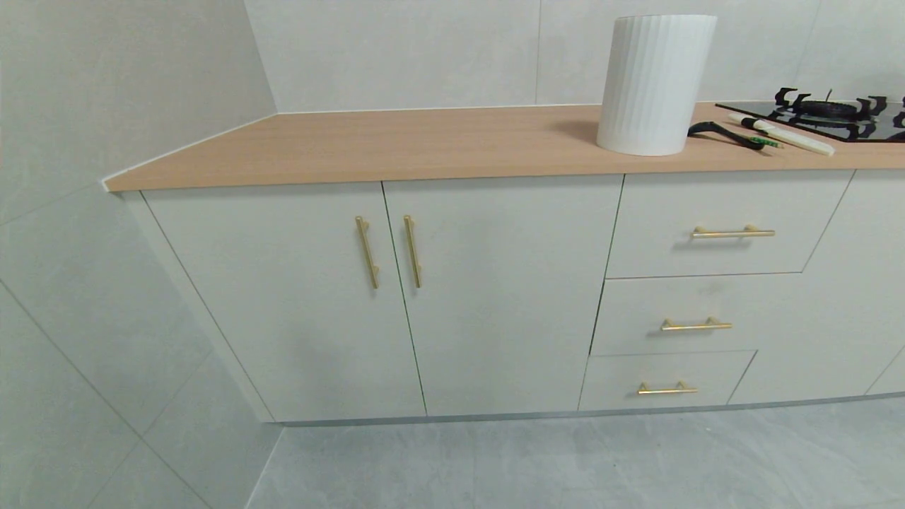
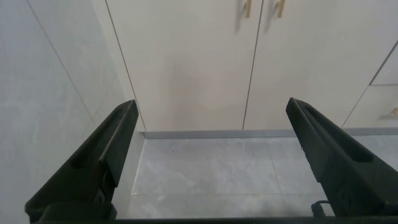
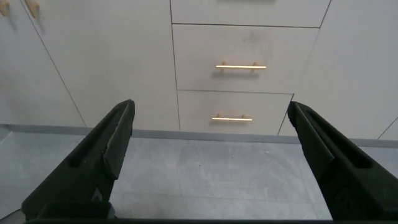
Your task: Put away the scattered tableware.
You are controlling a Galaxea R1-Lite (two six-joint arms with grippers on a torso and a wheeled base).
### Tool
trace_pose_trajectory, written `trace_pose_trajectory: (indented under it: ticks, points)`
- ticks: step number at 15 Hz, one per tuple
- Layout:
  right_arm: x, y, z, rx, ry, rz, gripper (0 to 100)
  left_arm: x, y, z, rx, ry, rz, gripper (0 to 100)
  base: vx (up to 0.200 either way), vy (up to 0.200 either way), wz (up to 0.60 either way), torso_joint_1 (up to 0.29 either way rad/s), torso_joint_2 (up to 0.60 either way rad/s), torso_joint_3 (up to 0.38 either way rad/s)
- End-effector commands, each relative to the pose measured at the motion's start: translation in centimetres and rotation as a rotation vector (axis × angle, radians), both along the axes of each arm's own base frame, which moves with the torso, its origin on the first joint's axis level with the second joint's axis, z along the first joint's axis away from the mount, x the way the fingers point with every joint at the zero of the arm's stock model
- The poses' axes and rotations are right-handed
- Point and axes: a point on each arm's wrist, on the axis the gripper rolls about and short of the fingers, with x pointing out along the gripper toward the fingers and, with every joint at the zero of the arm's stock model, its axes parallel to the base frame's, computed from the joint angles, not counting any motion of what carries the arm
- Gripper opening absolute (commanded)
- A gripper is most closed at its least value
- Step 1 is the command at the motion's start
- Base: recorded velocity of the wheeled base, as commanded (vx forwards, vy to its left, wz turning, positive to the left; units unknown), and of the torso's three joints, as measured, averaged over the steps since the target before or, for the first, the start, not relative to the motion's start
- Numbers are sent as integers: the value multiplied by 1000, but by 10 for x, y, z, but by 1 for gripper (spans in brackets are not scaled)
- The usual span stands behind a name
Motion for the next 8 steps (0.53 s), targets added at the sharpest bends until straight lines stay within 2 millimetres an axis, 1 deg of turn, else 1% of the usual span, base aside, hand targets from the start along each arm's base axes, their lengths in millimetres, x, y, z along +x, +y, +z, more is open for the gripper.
trace_pose_trajectory:
  ticks: [1, 6, 8]
  points:
    - [0, 0, 0, -1, 3, 1, 100, 0, 0, 0, -1, 1, 1, 100, 0, 0, 0, 0, 0, 0]
    - [0, 0, 0, 1, 3, -1, 100, 0, 0, 0, -1, 1, 1, 100, 0, 0, 0, 0, 0, 0]
    - [0, 0, 0, 1, 3, -1, 100, 0, 0, 0, -1, 1, 1, 100, 0, -200, 0, 0, 0, -5]
